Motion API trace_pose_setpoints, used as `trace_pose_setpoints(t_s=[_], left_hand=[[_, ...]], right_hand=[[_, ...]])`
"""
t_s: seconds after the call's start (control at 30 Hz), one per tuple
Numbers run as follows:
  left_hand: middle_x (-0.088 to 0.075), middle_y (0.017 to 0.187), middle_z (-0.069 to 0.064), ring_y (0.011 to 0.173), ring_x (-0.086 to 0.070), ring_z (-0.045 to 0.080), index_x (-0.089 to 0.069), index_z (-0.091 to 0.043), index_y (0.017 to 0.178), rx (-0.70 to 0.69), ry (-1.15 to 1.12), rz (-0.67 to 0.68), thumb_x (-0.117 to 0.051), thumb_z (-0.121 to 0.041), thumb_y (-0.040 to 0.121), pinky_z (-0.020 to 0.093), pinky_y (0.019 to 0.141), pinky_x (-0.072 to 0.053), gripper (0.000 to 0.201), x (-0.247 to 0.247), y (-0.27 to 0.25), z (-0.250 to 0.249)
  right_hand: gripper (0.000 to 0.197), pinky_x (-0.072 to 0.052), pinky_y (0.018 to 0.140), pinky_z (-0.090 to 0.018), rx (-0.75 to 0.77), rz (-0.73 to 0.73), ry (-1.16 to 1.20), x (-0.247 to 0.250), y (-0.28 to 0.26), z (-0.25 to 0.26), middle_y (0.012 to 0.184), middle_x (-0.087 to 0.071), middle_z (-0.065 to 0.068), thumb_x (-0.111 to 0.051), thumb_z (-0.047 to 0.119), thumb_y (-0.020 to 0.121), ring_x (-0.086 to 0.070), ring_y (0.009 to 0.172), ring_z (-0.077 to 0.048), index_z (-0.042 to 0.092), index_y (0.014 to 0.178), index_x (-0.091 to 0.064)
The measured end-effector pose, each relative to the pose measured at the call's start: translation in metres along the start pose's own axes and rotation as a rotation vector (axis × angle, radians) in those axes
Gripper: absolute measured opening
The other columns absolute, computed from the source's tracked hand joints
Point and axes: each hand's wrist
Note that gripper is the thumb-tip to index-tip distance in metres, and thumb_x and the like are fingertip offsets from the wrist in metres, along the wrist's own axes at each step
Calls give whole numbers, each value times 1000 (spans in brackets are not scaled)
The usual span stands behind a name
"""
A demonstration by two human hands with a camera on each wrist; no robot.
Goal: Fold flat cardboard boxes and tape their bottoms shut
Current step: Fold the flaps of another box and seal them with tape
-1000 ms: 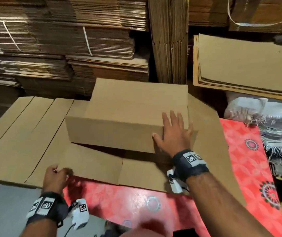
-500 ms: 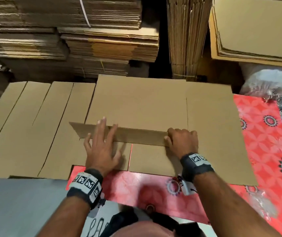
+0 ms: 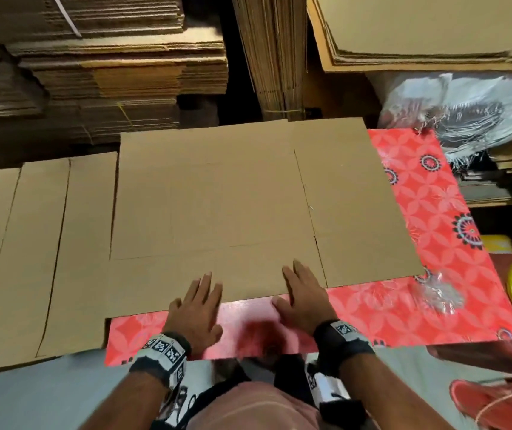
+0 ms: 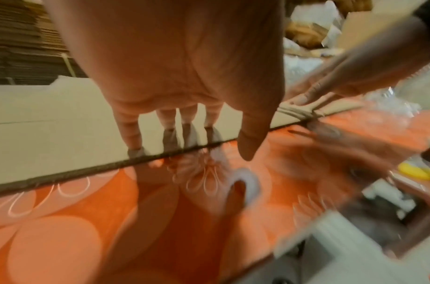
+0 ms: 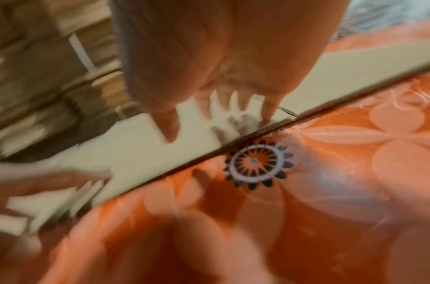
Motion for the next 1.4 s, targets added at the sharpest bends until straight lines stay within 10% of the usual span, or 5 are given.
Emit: trace_pose_setpoints(t_s=[0.2, 0.6, 0.87, 1.17, 1.4], left_hand=[[-1, 170, -2, 155, -13, 20, -21, -27, 159, 19, -198, -61, -56, -50, 93, 53, 115, -29, 78, 21, -3, 7], [-48, 146, 1, 131, -45, 20, -54, -25, 138, -17, -361, -446, -41, -56, 84, 42, 100, -38, 63, 12, -35, 9], [-62, 66, 14, 44, -54, 17, -63, 4, 92, 326, -1933, -421, -43, -36, 108, 22, 40, -44, 47, 37, -61, 0], [-67, 123, 27, 102, -71, 38, -51, 2, 133, 691, -2314, -306, -38, -66, 101, 48, 88, -60, 77, -22, -58, 44], [-45, 147, 34, 120, -60, 46, -16, -12, 160, 402, -2662, -429, -34, -79, 92, 63, 110, -41, 97, -4, -50, 40]], right_hand=[[45, -41, 60, -27, -804, -266, 1558, 25, -1, 11, 126, -69, -7, -73, 41, 78, -49, 64, -19, 10, 109, -61], [35, -54, 95, -51, -844, -355, 1966, 46, -13, 2, 96, -66, -11, -47, 62, 99, -66, 96, -32, 28, 92, -51], [30, -58, 87, -40, -852, -253, 1878, 56, 0, -5, 82, -69, -4, -49, 35, 106, -67, 110, -29, 7, 98, -57], [81, -64, 60, -35, -673, -220, 1786, 63, 1, -8, 83, -77, -1, -99, 38, 39, -77, 81, -22, 12, 105, -60], [17, -61, 53, -30, -698, -336, 1719, 75, -4, -3, 68, -74, -1, -48, 23, 107, -77, 72, -16, 13, 95, -55]])
Point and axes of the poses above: each hand's wrist, its own y-axis towards the middle knuckle, its own x-axis out of the back of the hand, z = x × y
